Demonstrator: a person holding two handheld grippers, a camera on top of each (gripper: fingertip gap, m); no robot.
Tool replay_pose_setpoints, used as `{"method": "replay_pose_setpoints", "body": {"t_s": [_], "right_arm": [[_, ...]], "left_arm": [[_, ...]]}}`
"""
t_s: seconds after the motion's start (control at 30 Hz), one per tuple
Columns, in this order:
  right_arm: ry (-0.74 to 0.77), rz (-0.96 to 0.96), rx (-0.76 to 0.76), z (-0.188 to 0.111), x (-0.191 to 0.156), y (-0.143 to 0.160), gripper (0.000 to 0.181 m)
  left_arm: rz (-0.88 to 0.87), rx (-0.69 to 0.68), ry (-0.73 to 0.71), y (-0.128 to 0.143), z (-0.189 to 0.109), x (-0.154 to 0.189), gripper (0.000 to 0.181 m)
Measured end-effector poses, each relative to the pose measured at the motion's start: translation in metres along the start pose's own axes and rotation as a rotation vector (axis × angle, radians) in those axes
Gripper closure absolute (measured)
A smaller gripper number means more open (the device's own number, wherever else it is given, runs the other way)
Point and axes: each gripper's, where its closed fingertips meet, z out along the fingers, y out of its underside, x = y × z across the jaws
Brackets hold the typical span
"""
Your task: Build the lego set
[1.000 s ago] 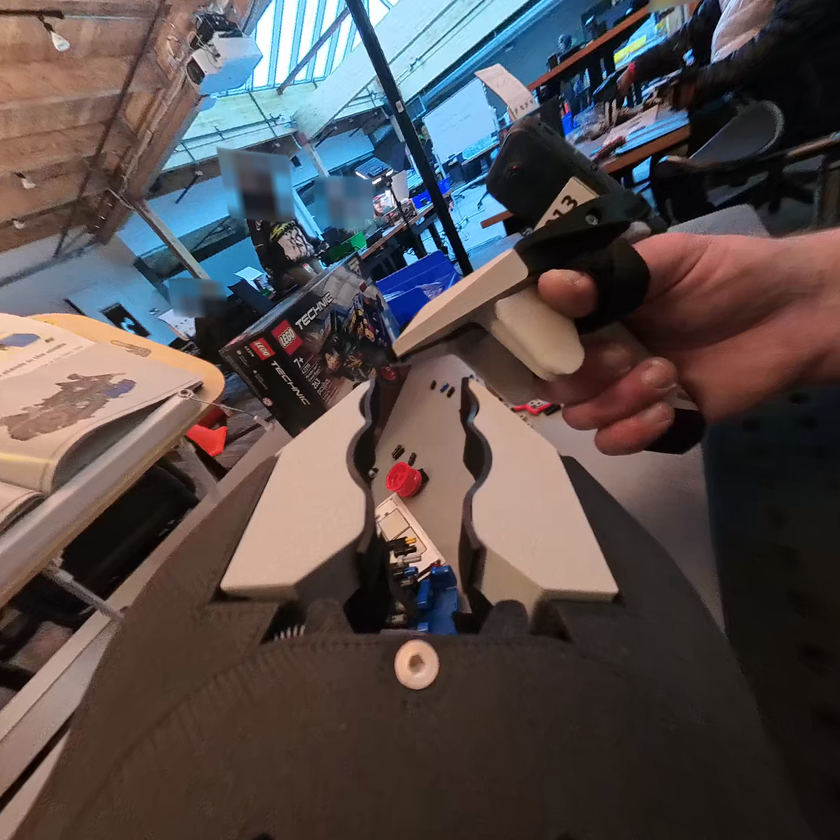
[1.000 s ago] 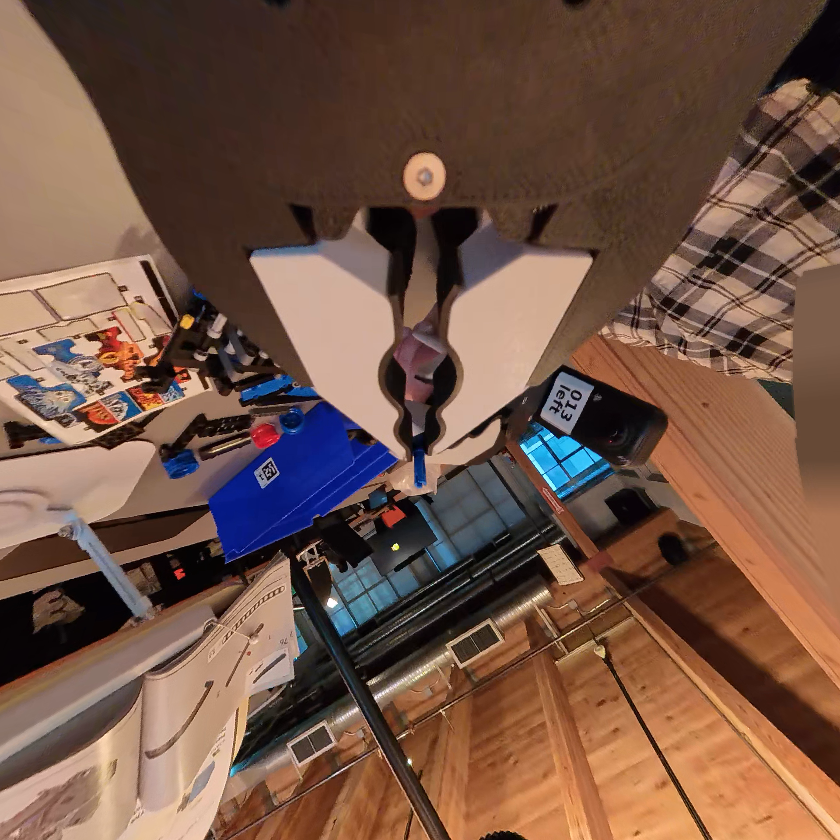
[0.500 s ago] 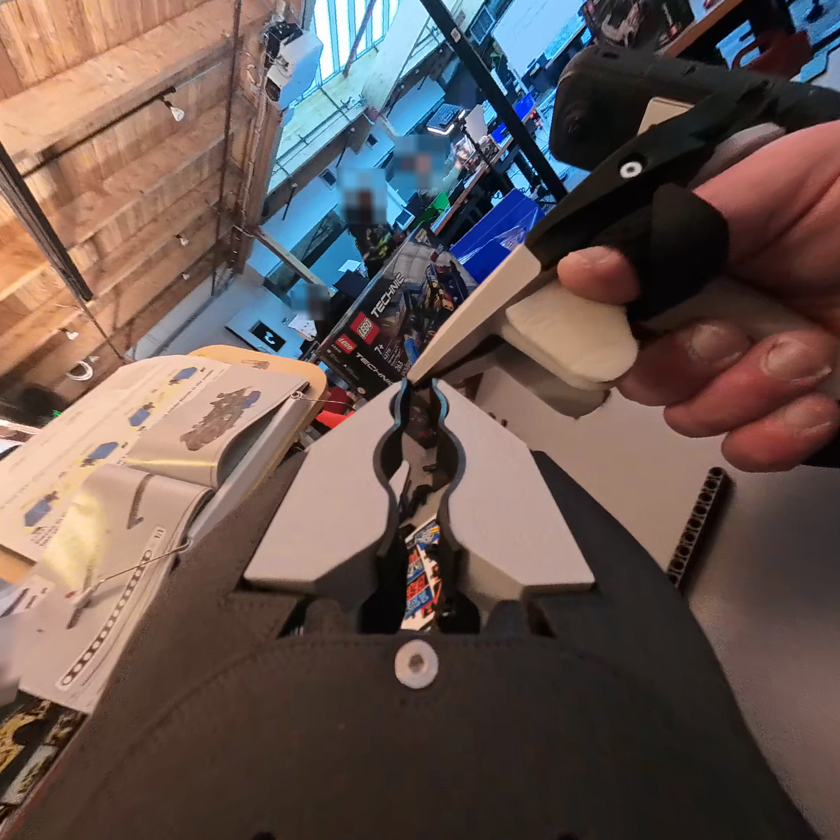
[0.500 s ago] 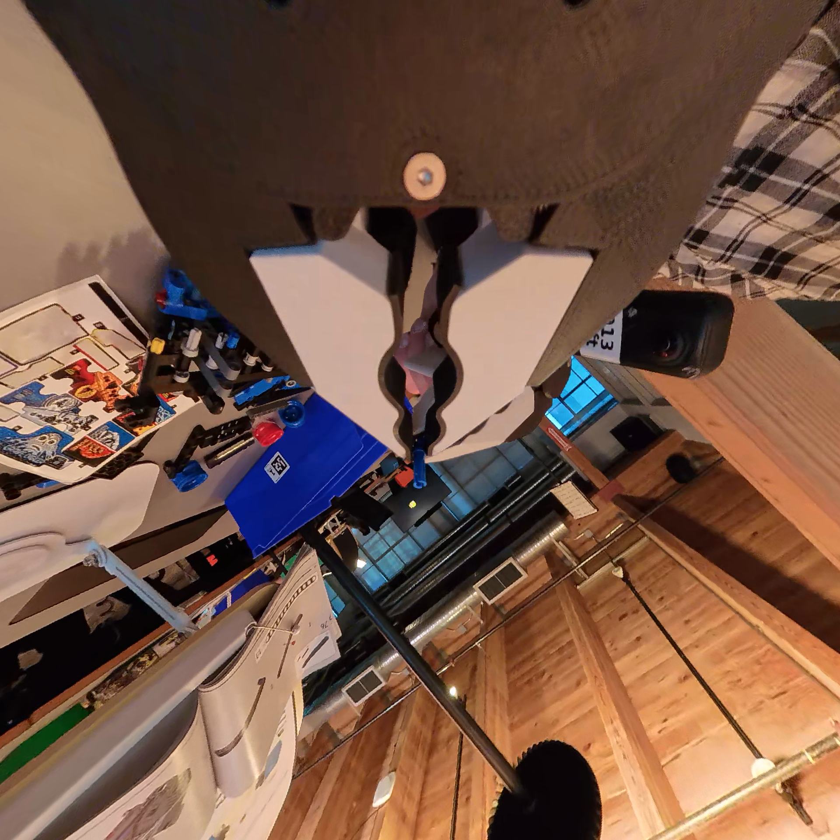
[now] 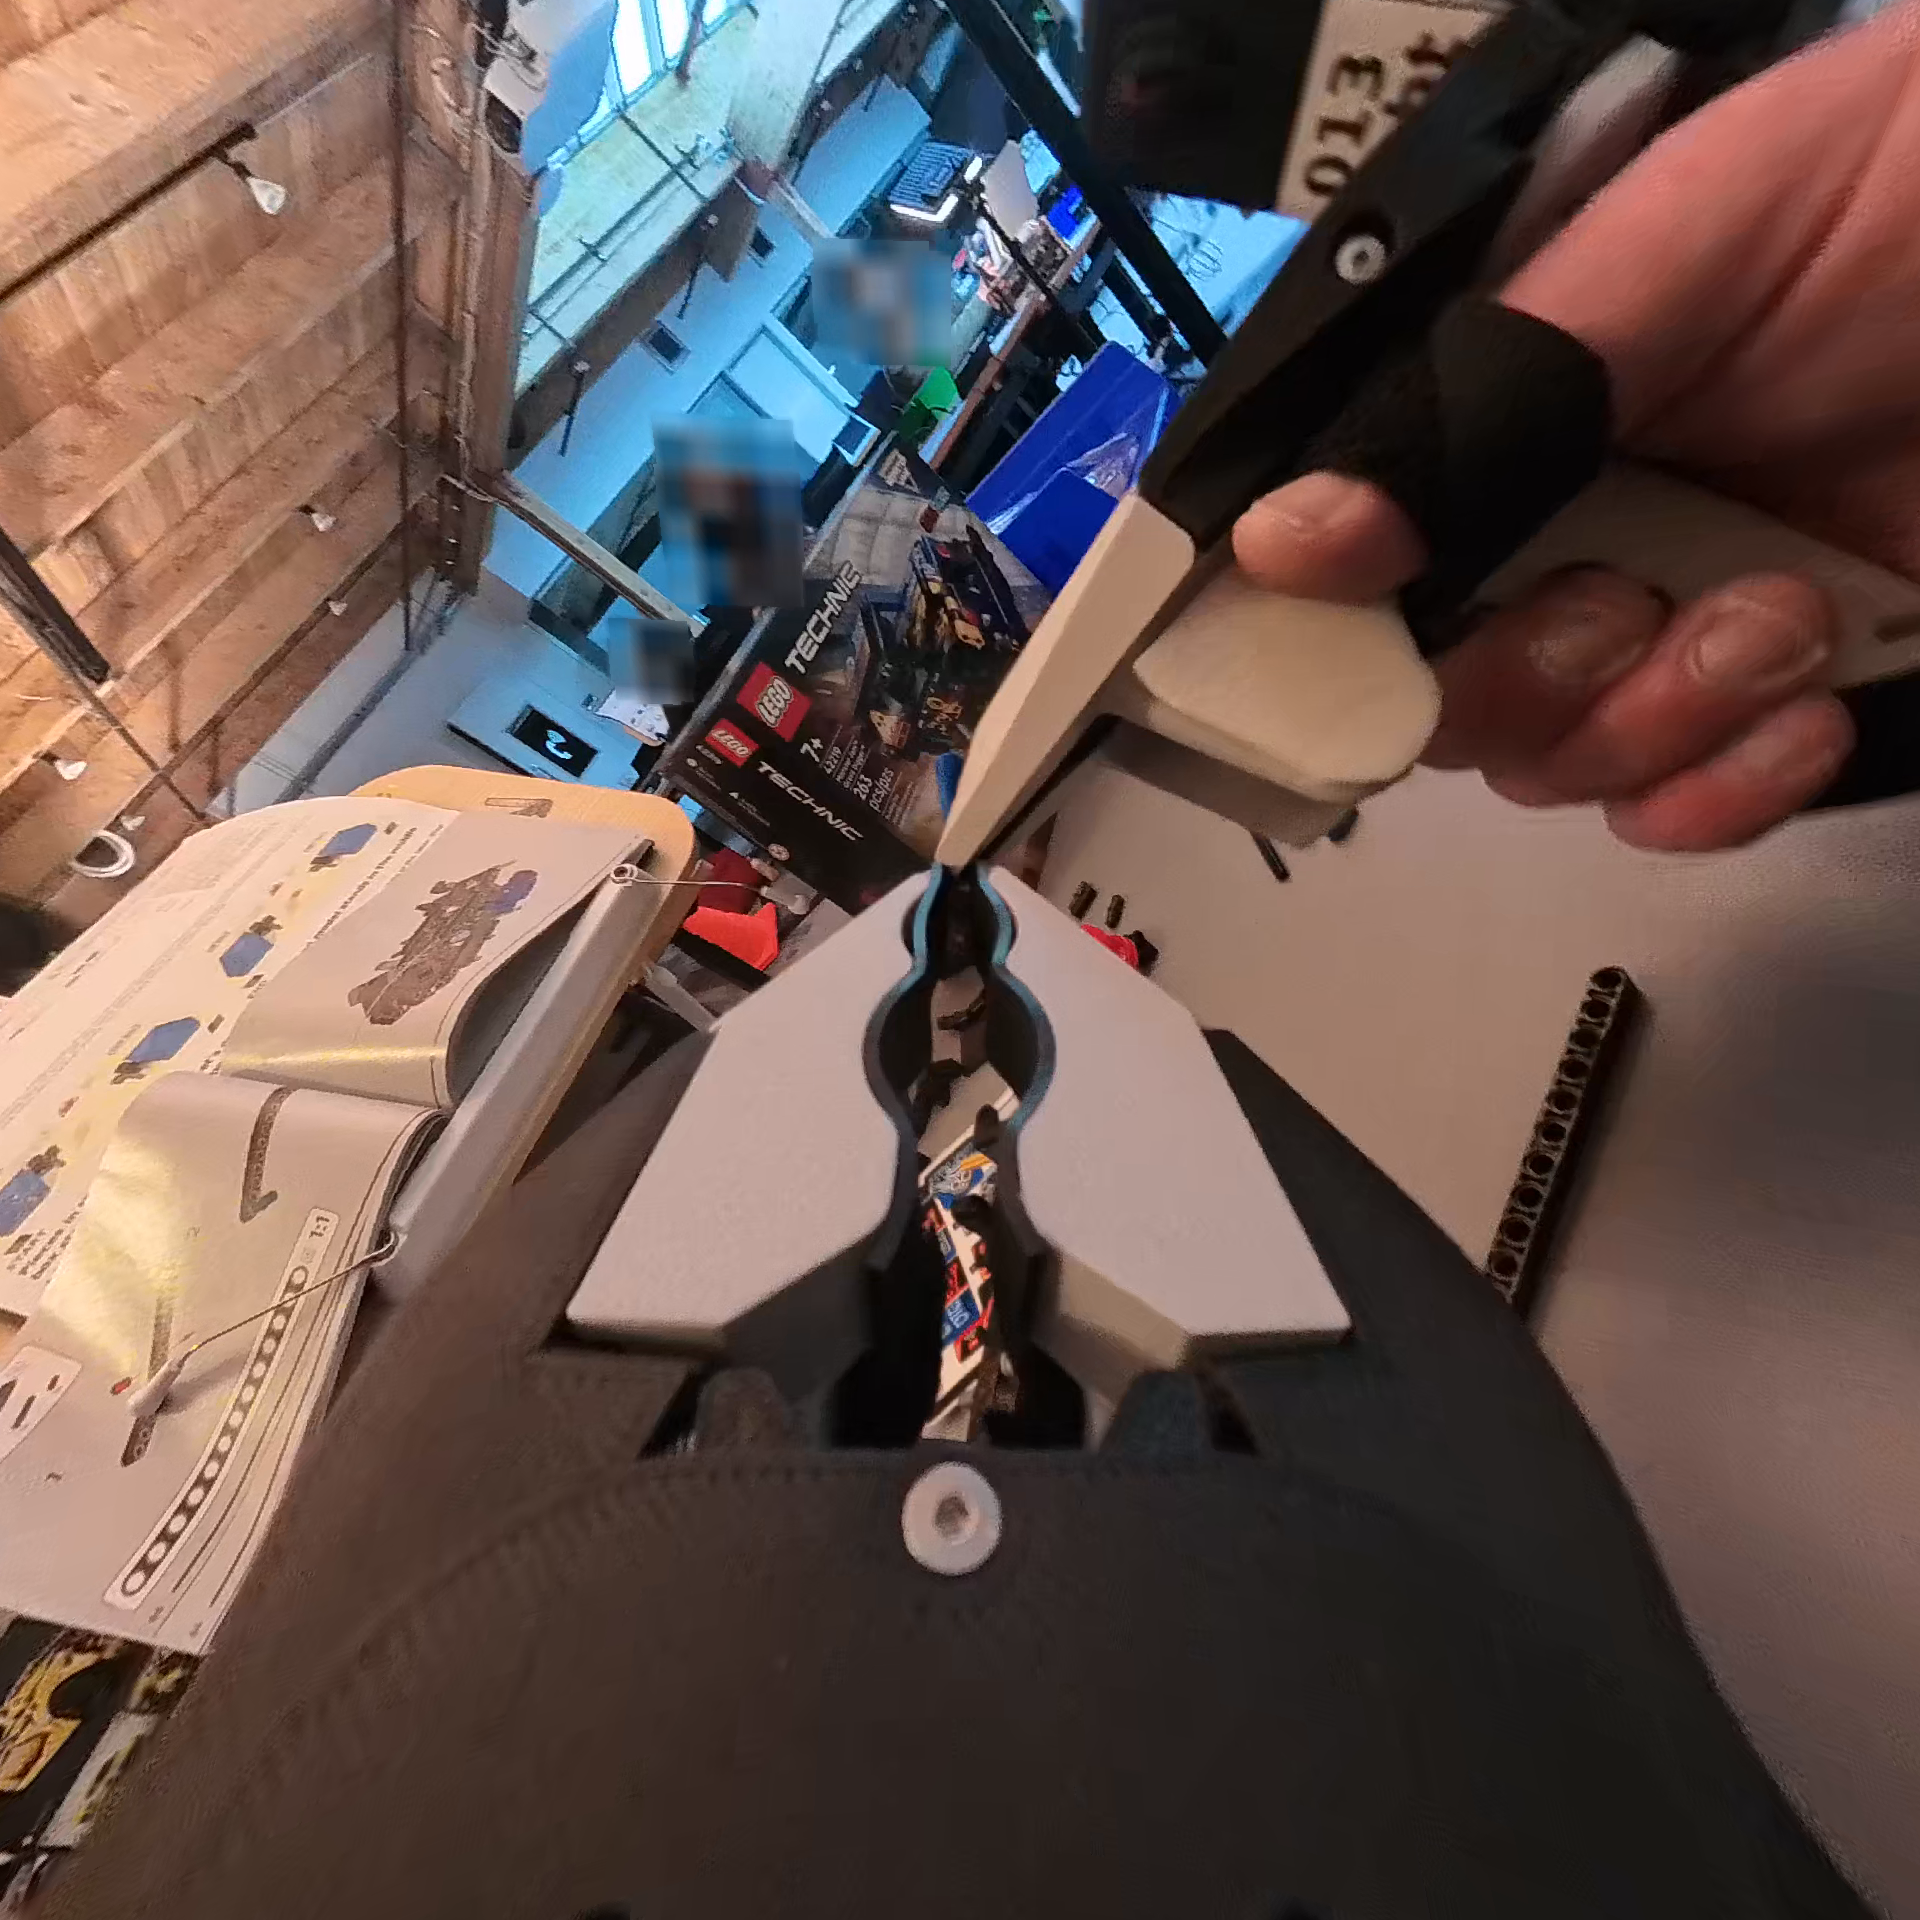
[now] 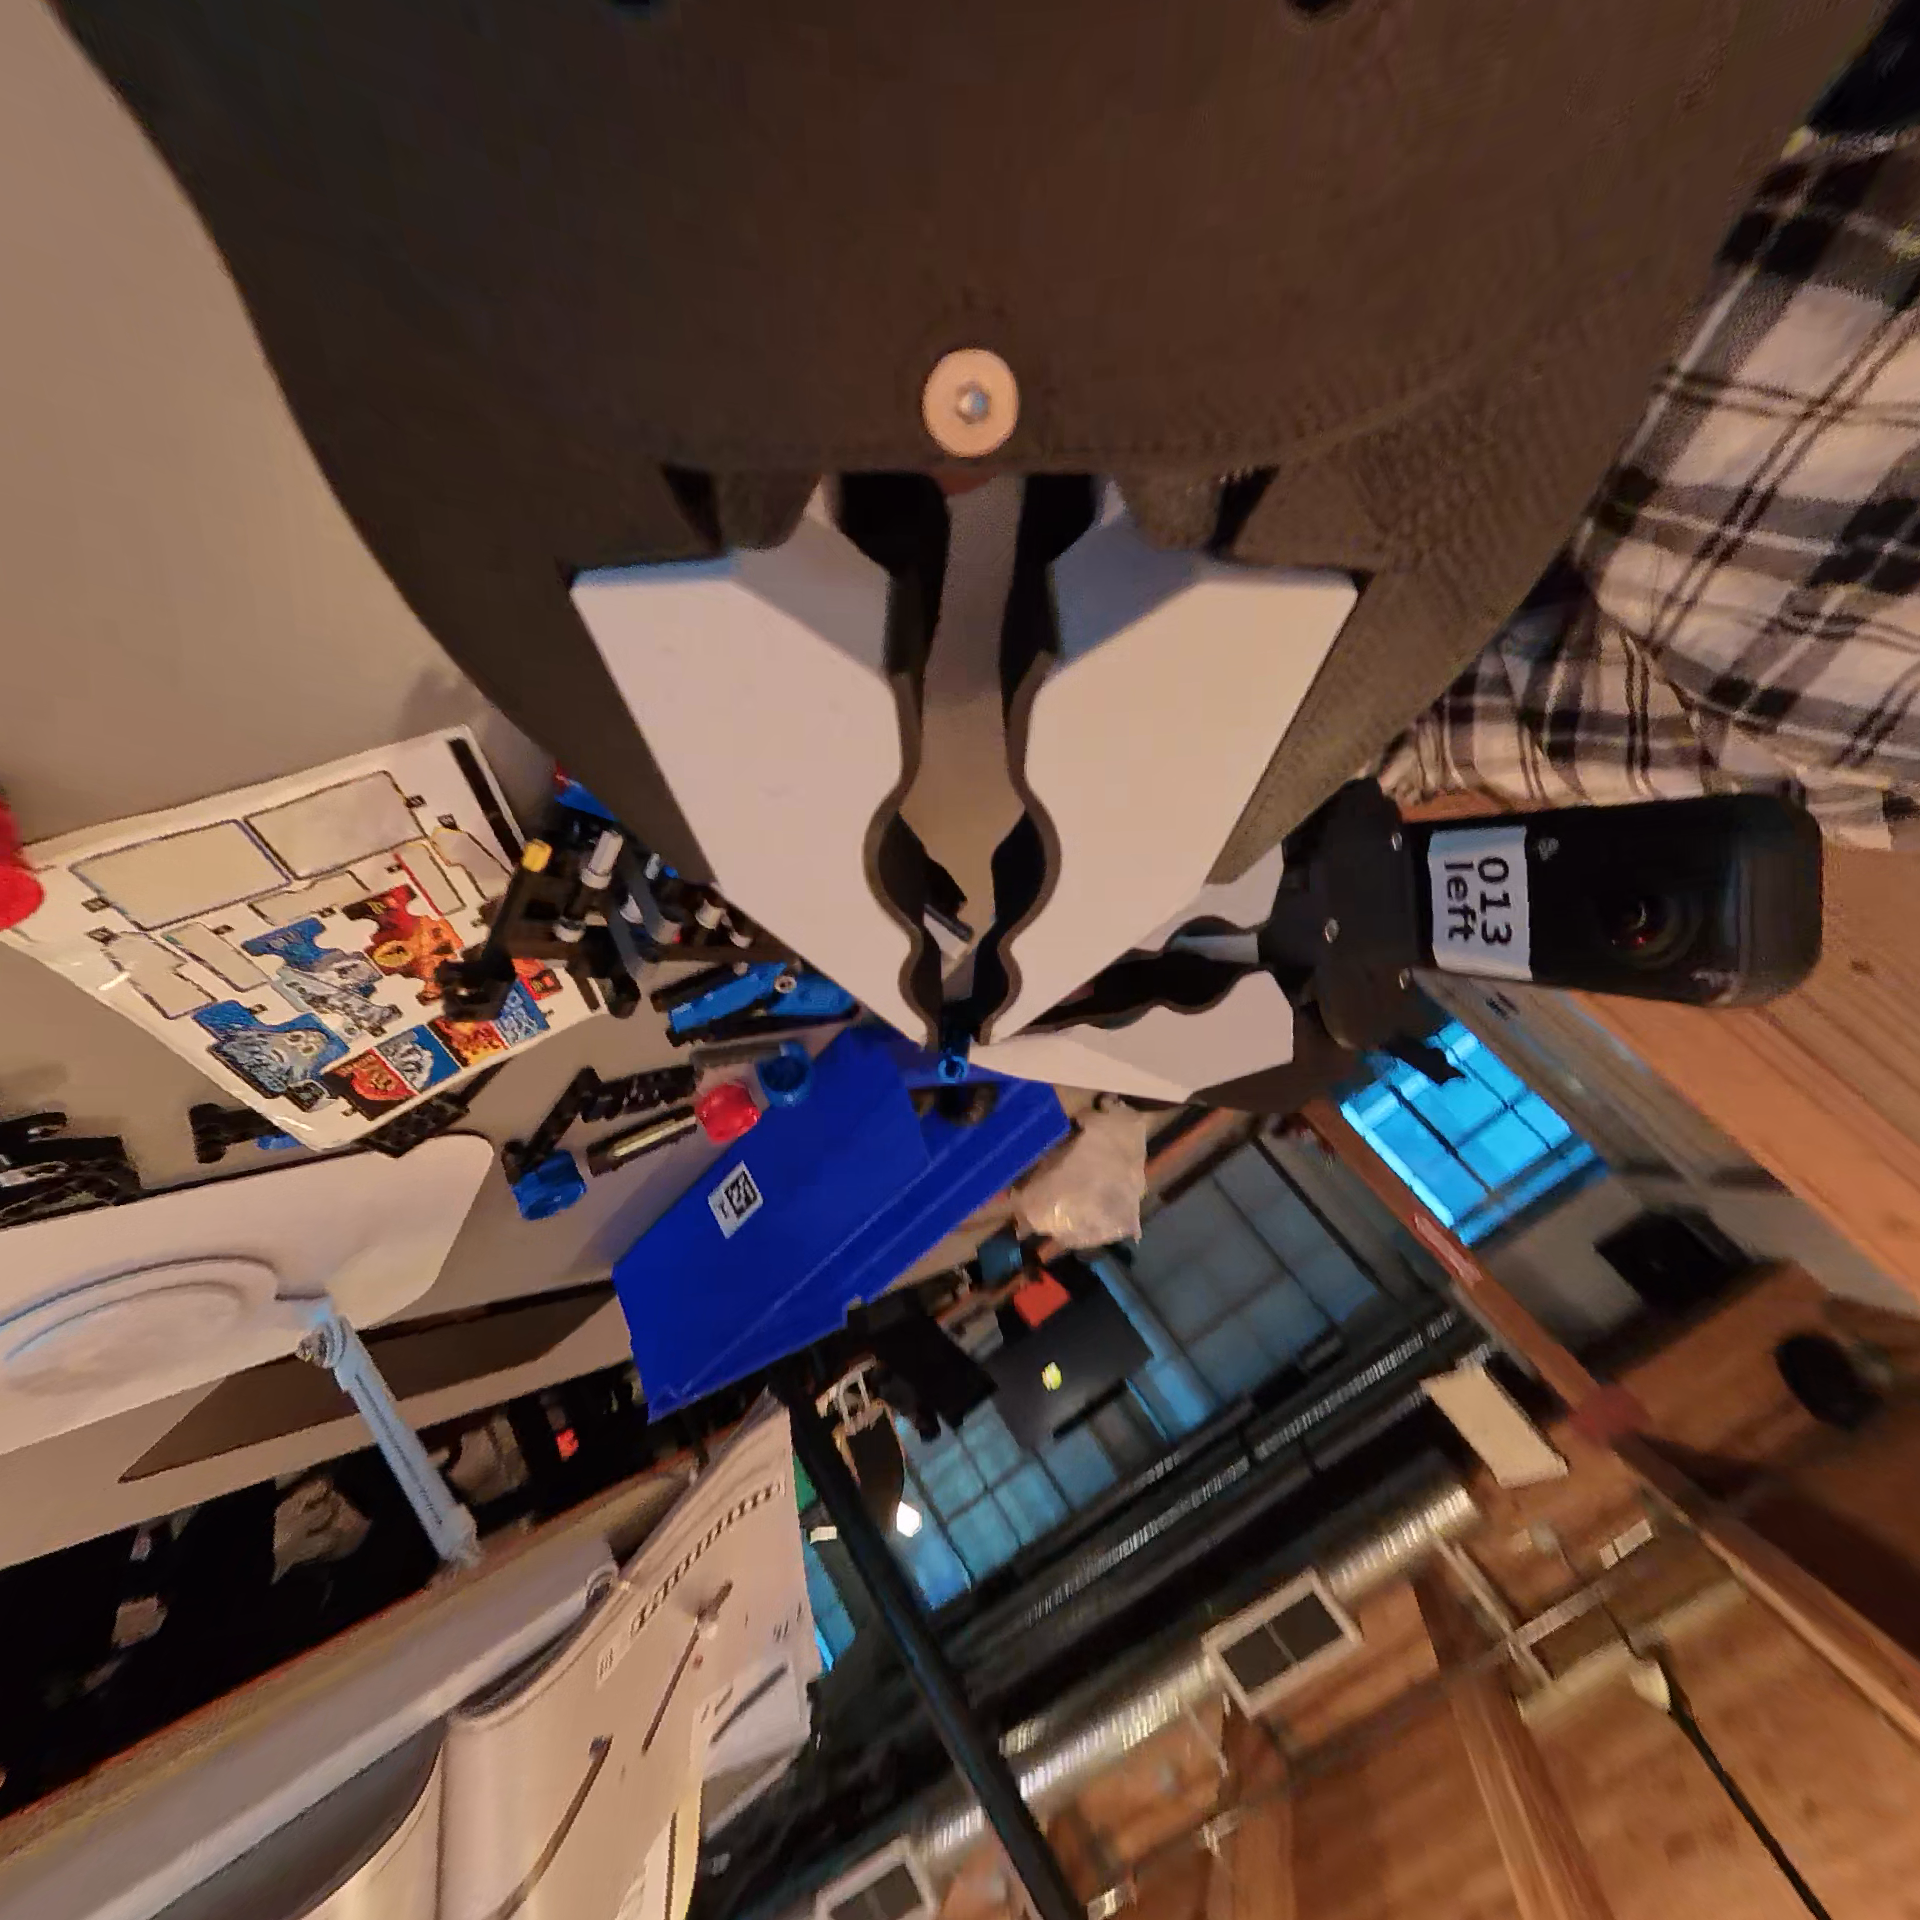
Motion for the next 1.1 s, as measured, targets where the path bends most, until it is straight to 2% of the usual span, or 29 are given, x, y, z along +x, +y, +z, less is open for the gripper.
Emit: {"method": "replay_pose_setpoints", "body": {"t_s": [0.23,0.5,0.6,0.8,0.9,0.97,1.1], "right_arm": [[-0.040,-0.044,-0.135,-0.006,0.004,0.006,0.177],[-0.077,-0.045,-0.164,-0.013,0.006,0.007,0.181],[-0.074,-0.069,-0.164,-0.014,0.006,0.005,0.173],[-0.064,-0.163,-0.261,-0.014,0.004,0.013,0.179],[-0.070,-0.222,-0.315,-0.015,0.001,0.017,0.179],[-0.062,-0.295,-0.393,-0.017,0.003,0.028,0.179],[-0.010,-0.424,-0.541,-0.026,0.017,0.053,0.179]], "left_arm": [[-0.009,-0.009,0.065,0.004,0.003,0.010,0.180],[-0.068,0.013,0.114,0.008,0.000,0.010,0.180],[-0.049,0.002,0.124,0.009,0.000,0.013,0.180],[-0.026,-0.003,0.160,0.010,-0.006,0.019,0.180],[-0.071,-0.009,0.187,0.009,-0.011,0.022,0.179],[-0.113,-0.063,0.253,0.012,-0.015,0.028,0.178],[-0.191,-0.252,0.480,0.031,-0.038,0.068,0.161]]}}
